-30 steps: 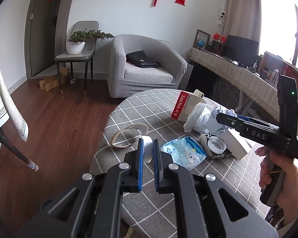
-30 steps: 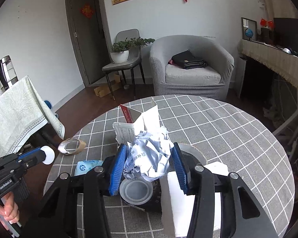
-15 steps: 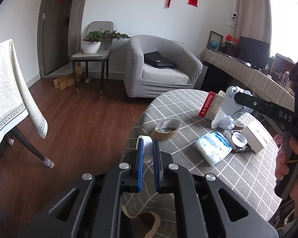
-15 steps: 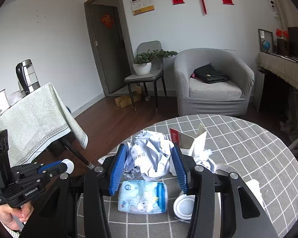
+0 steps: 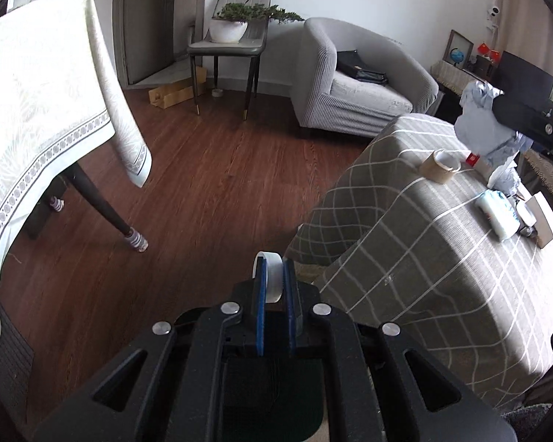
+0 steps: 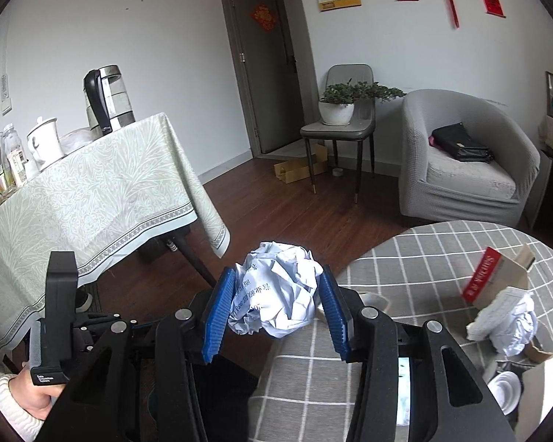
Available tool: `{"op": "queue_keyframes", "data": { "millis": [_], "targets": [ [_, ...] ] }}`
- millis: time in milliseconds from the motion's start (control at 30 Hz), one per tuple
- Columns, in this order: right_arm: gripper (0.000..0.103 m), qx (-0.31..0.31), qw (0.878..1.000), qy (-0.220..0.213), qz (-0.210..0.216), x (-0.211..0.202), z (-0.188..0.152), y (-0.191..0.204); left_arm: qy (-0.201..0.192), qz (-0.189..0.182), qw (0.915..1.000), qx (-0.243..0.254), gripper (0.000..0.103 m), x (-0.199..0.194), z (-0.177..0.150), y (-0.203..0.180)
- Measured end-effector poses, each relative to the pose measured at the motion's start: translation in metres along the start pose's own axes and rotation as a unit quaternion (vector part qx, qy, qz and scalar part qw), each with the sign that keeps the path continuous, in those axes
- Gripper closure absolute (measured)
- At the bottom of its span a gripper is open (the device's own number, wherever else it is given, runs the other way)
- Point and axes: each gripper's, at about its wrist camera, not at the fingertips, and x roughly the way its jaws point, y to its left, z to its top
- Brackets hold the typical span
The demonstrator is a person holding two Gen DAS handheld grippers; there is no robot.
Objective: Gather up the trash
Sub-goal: 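Carry the paper ball with the right gripper over the teal bin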
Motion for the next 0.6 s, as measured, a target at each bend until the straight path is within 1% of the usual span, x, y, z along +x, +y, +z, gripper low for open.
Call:
{"op": "queue_keyframes", "data": {
  "millis": [167,367,467,567,600],
  "targets": [
    [0.056,-0.016,0.999,0.031,0.023,0.033,-0.005,0.034,0.055,0.019,0.9981,-0.020,0.093,0.020,-0.019,0.033],
    [0.056,-0.036,0.996,0.069,0.044,0.071,-0.015,0.072,0.122,0.029,0.9908,-0.051,0.093,0.038,-0.042,0.070],
    [0.056,-0.040,0.994,0.085,0.051,0.086,-0.021,0.084,0.142,0.027,0.9873,-0.066,0.092,0.044,-0.052,0.085],
    [0.056,-0.043,0.993,0.100,0.056,0.100,-0.027,0.093,0.148,0.034,0.9859,-0.070,0.087,0.044,-0.060,0.095],
    [0.056,-0.043,0.992,0.105,0.057,0.104,-0.029,0.096,0.149,0.035,0.9856,-0.072,0.084,0.044,-0.061,0.098]
  ]
}}
